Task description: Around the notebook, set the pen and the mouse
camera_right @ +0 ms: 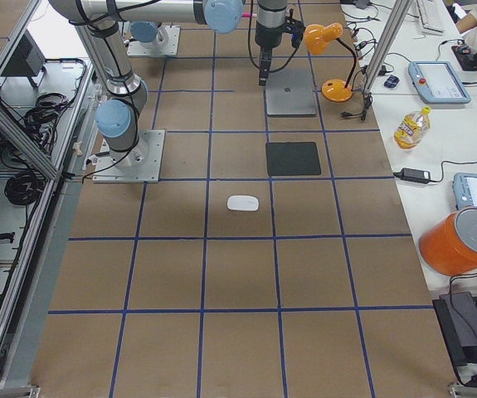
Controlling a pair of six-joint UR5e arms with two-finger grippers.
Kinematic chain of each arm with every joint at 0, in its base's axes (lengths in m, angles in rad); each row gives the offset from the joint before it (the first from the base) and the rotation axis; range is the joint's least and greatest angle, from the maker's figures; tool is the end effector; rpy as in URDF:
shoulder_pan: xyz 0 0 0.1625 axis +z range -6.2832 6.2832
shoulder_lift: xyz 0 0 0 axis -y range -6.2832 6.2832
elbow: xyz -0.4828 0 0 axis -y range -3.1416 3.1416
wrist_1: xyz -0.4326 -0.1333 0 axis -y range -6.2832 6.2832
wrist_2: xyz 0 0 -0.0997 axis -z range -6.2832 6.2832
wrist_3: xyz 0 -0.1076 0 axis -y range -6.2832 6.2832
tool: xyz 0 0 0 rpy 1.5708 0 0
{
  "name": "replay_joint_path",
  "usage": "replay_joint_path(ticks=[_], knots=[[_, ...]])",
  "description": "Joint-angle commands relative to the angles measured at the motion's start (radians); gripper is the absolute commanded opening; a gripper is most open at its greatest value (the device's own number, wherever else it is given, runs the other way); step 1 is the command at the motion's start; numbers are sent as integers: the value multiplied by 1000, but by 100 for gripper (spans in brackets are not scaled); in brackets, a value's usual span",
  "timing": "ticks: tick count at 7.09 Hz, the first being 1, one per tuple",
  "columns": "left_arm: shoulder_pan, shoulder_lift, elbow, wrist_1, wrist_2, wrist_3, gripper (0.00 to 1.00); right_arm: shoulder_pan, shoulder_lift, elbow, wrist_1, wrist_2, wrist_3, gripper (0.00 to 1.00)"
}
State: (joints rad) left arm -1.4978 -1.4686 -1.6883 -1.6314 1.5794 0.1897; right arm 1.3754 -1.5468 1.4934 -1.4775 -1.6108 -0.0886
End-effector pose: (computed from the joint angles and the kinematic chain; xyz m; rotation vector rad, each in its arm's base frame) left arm -0.0974 -0.4829 0.5213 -0.1835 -3.1325 -0.1199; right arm 0.0219 -0.5537 0.5568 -0.1646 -3.1025 -0.0702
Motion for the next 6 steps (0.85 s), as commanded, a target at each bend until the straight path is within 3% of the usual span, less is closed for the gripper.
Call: replay_joint_path(ticks=[1, 2, 3, 6], knots=[[4, -15, -4, 8, 48, 2, 100, -151, -1, 46, -1, -1, -139, 100], [61, -27, -23, 8, 103, -4, 100, -203, 2, 56, -15, -1, -207, 100], [191, -32, -63, 39, 100, 2, 100, -269, 25, 111, -50, -1, -291, 98], [382, -82, -235, 383, 105, 355, 100, -453, 135, 408, -550, 2, -523, 100]])
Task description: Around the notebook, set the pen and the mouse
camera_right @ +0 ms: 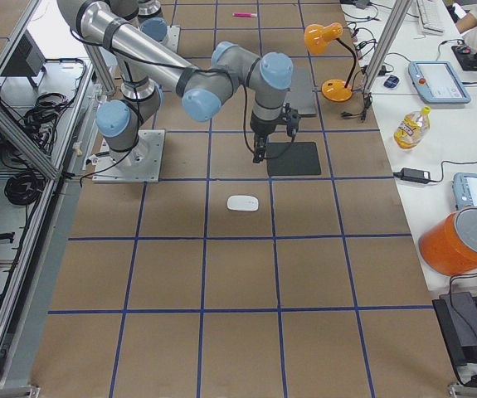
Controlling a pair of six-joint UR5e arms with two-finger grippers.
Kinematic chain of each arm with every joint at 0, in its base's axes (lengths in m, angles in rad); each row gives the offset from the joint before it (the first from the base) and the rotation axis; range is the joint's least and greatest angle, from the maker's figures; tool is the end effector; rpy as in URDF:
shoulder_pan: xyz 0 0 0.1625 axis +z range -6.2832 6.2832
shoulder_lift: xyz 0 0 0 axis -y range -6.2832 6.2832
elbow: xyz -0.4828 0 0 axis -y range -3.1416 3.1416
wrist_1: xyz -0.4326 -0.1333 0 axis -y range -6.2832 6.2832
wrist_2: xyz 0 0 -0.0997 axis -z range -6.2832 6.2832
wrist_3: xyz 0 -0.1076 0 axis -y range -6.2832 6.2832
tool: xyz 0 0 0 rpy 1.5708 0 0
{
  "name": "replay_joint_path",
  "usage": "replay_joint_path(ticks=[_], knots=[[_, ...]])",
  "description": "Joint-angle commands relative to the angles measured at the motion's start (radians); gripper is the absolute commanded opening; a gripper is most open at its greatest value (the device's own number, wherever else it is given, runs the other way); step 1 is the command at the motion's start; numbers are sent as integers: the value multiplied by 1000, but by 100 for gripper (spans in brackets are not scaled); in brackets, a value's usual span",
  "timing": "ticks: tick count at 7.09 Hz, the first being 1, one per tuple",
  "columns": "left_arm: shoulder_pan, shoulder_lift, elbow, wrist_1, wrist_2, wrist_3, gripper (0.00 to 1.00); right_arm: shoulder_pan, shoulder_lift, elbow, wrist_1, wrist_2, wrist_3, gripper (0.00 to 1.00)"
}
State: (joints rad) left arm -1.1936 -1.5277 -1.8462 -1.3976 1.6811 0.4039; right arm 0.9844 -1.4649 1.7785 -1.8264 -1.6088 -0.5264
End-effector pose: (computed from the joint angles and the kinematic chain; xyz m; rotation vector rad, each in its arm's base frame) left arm 0.0688 -0.5034 0.4326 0.0458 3.0582 0.1479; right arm -0.2000 -0.5345 0.3960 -0.0924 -3.1367 -0.1088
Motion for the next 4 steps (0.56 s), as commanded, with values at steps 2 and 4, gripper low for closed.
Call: replay_joint_path(ticks=[2, 4], knots=[[246, -95, -123, 242, -30, 244, 100, -121, 124, 215, -296, 0, -134, 100], [269, -201, -125, 352, -78, 280, 100, -121, 167, 271, -423, -3, -145, 100]])
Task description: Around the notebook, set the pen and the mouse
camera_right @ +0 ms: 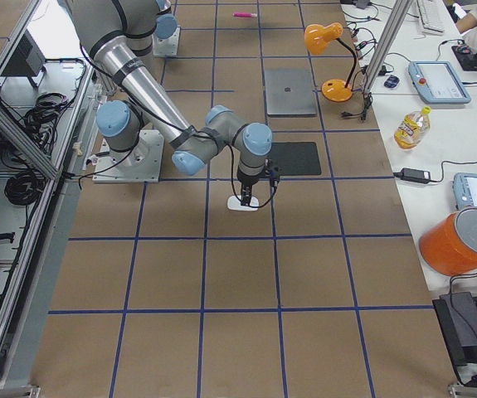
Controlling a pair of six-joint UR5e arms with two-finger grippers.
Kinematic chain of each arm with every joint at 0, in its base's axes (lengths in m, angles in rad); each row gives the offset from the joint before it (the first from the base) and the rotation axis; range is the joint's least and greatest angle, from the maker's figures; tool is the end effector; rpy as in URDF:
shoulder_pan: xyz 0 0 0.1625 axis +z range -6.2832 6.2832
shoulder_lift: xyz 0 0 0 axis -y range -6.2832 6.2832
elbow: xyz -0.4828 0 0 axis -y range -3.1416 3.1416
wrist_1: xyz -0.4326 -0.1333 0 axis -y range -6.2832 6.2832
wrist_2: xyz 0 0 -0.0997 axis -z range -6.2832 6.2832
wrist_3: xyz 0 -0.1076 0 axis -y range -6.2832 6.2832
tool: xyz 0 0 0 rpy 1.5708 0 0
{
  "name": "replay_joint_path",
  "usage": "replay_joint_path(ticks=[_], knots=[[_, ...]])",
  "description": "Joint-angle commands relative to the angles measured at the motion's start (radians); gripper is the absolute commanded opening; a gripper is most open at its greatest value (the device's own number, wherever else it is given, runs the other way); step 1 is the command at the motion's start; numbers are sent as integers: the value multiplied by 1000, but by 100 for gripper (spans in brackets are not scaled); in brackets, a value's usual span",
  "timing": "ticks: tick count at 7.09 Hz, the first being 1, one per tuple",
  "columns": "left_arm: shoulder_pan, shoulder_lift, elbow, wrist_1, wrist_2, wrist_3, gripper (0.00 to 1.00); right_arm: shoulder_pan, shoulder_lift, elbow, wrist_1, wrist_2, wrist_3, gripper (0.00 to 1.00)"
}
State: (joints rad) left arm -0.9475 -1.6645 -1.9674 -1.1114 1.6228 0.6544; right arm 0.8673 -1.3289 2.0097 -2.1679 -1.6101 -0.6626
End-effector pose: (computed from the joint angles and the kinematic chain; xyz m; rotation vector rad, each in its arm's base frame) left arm 0.2017 -0.4993 0.3290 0.0497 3.1167 0.0870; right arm -0.2523 -0.4969 0.2435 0.0612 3.1155 0.1399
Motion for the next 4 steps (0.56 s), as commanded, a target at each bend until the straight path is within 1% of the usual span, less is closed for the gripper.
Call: replay_joint_path(ticks=[1, 3, 4], knots=[[36, -111, -4, 88, -21, 103, 100, -4, 51, 55, -123, -1, -9, 100], [46, -200, -2, 203, -35, 126, 100, -4, 65, 57, -133, -1, -9, 100], [47, -233, 1, 220, -35, 175, 100, -4, 71, 55, -133, -1, -9, 100]])
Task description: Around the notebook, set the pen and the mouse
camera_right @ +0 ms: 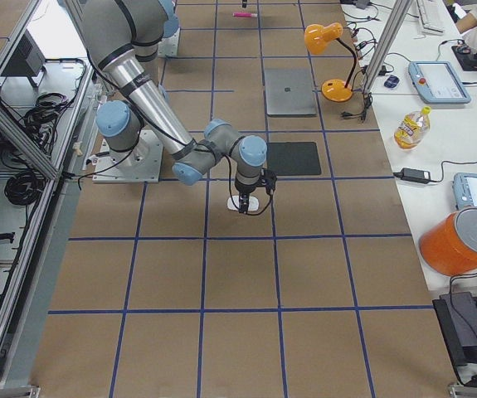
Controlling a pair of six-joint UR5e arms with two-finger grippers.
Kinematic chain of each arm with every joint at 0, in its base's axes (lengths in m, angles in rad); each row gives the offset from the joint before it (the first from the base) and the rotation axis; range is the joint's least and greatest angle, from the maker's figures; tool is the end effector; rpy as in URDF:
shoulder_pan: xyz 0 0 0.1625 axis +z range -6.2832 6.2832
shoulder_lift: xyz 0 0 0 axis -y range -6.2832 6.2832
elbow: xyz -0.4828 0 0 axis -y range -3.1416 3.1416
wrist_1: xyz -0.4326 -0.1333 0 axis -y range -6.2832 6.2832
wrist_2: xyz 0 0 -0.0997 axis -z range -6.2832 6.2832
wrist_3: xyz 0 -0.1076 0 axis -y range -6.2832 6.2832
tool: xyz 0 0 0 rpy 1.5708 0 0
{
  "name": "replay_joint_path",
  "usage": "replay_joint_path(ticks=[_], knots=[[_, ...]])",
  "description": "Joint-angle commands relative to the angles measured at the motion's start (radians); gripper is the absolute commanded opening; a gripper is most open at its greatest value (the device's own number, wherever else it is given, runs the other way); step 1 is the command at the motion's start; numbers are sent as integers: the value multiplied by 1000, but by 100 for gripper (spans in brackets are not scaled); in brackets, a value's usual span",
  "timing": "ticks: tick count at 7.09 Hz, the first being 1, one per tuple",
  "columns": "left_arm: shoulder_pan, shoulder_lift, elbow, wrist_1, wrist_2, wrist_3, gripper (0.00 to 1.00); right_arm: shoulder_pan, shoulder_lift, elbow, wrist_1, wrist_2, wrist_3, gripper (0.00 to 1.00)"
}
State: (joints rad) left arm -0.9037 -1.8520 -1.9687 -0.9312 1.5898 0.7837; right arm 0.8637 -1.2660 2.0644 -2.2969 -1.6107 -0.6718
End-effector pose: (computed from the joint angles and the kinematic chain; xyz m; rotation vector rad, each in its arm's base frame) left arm 0.2471 -0.5259 0.2432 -0.1829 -3.1236 -0.0660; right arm -0.2517 -0.4932 0.1988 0.0529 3.1234 0.1268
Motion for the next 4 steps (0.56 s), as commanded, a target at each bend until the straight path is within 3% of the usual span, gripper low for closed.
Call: replay_joint_path(ticks=[1, 2, 3, 4], knots=[[3, -70, 5, 46, -2, 46, 100, 0, 8, 0, -4, 0, 0, 98], [12, -88, 7, 46, -2, 48, 100, 0, 10, 0, -10, -1, 0, 92], [31, -101, 10, 49, -2, 52, 100, 0, 11, 0, -22, -2, 0, 75], [34, -105, 10, 49, -2, 55, 83, 0, 11, -1, -22, -2, 0, 54]])
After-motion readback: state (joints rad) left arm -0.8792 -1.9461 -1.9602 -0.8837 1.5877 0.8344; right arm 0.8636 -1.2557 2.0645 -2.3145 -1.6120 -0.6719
